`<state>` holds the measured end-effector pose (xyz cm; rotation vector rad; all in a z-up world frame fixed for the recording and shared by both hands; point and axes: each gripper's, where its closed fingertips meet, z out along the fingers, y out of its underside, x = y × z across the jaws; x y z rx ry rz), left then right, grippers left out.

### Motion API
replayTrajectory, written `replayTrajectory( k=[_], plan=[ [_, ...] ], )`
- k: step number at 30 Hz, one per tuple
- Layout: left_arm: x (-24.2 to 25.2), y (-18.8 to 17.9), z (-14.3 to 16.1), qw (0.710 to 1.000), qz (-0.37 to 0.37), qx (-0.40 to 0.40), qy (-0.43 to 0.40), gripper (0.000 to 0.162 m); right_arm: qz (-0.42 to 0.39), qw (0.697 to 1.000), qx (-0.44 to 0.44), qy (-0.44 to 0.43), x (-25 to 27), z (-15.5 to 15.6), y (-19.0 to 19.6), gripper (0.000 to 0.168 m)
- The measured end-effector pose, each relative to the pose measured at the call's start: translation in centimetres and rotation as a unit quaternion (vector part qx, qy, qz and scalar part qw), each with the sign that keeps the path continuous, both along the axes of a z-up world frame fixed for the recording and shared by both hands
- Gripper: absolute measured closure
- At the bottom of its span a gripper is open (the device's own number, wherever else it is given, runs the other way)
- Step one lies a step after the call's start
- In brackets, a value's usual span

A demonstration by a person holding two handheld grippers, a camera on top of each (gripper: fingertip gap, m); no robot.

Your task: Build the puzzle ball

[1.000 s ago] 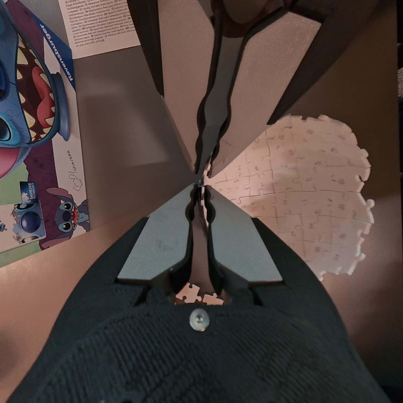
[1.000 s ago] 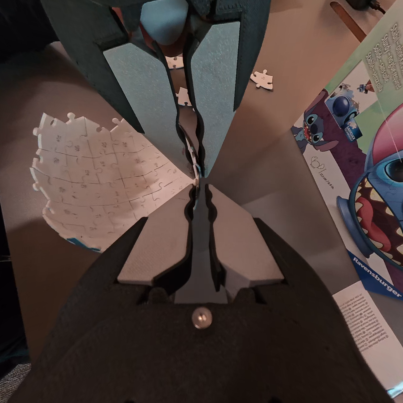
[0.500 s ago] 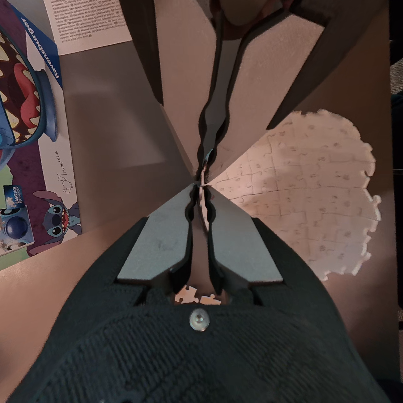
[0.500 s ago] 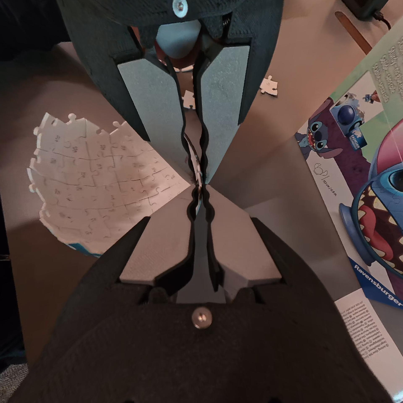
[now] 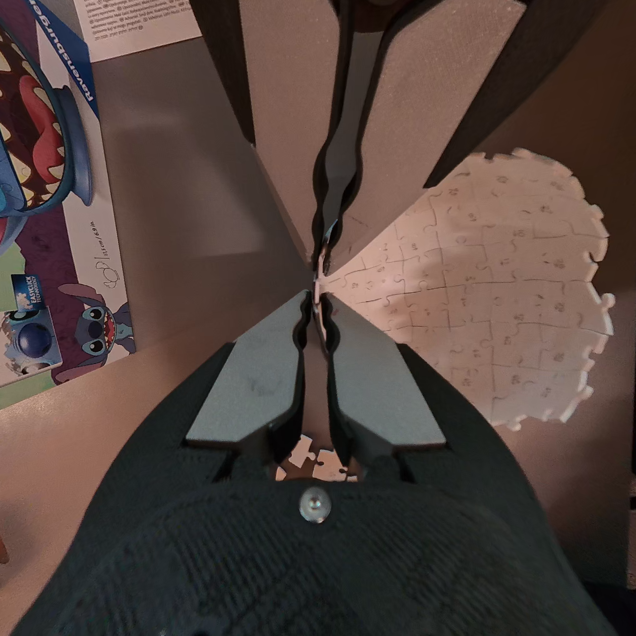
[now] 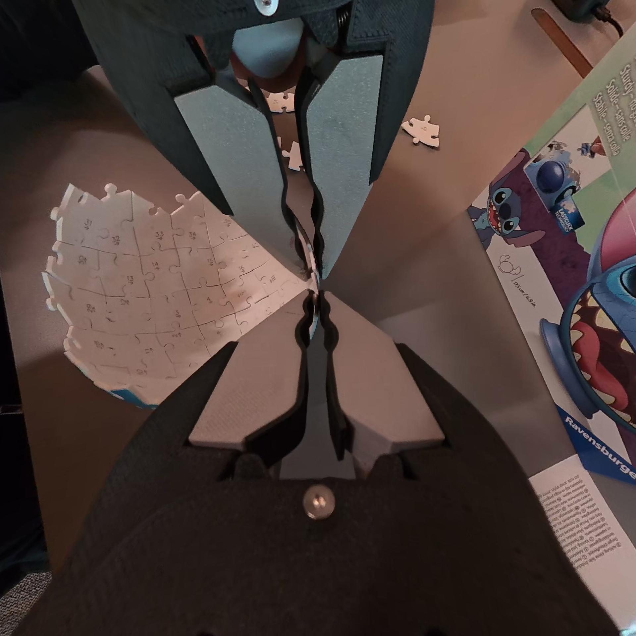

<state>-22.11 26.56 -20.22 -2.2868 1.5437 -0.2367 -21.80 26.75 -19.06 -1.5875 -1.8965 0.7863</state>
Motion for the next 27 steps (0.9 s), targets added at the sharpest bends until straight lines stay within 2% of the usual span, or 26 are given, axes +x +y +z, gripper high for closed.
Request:
replayTrajectory(
  k=[11,15,27],
  plan=[
    [0.08,-0.03,-0.06,1.000,0.003,-0.010,-0.009,0.159,0.009,1.000,0.022,0.002,-0.03,-0.21,-0.03,0.168],
    [0.14,-0.08,-0.01,1.000,0.004,-0.014,-0.013,0.160,0.007,1.000,0.023,-0.001,-0.10,-0.41,0.12,0.159],
    [0.37,-0.22,0.01,1.000,-0.002,-0.012,-0.013,0.160,0.018,1.000,0.013,-0.003,-0.17,-0.52,-0.36,0.167]
  ],
)
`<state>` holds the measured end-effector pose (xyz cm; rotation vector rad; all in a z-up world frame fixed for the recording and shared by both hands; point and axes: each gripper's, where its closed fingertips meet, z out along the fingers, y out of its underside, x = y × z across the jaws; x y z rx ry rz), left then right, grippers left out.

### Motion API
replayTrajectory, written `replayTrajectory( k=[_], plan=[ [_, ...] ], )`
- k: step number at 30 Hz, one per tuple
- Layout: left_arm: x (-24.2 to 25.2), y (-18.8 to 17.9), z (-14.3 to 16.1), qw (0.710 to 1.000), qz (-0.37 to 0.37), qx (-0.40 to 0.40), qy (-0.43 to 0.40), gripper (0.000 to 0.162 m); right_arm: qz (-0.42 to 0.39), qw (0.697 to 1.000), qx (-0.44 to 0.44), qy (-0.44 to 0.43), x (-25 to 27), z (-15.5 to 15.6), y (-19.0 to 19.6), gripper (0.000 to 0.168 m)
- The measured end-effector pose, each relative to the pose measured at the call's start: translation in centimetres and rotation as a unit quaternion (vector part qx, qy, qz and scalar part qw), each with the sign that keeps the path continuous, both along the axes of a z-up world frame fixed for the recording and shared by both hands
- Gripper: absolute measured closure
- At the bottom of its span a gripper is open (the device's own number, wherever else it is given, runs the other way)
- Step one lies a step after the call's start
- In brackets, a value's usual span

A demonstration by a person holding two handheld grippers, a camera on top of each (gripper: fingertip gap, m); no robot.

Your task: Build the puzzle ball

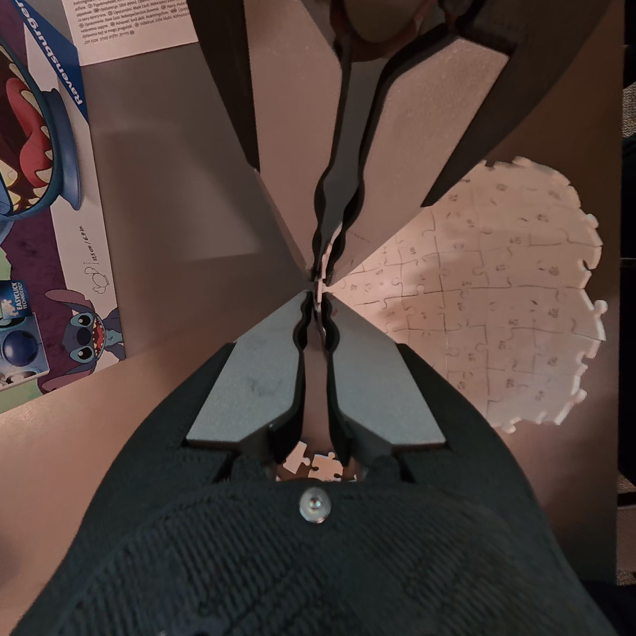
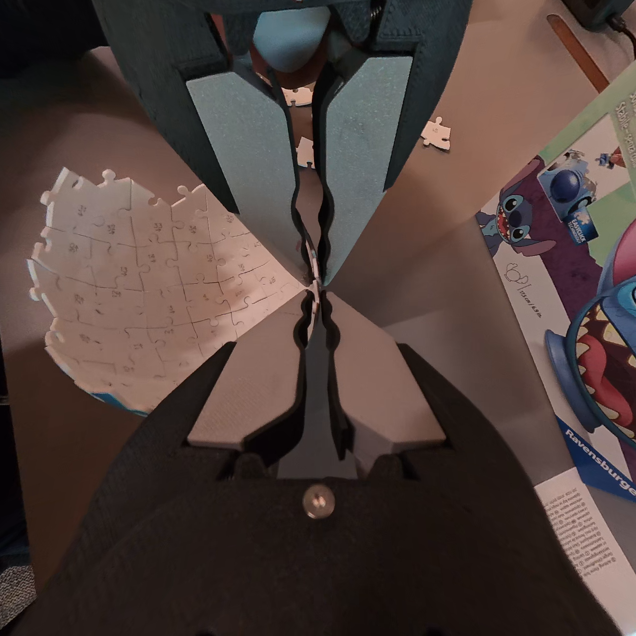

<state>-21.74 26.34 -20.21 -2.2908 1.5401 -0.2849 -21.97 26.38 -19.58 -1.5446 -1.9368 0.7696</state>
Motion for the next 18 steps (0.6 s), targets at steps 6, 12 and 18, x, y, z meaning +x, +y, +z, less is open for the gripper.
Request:
replayTrajectory(
  k=[6,12,18],
  plan=[
    [0.05,-0.07,-0.03,1.000,-0.004,0.002,0.002,0.160,-0.003,0.999,-0.031,-0.006,0.04,-0.04,-0.13,0.168],
    [0.03,-0.21,-0.14,1.000,-0.012,0.004,0.007,0.160,-0.004,0.999,-0.050,-0.012,0.06,-0.19,-0.30,0.168],
    [-0.23,-0.09,-0.18,1.000,-0.010,0.012,0.019,0.159,0.000,0.998,-0.057,-0.001,-0.18,-0.16,-0.17,0.168]
  ],
)
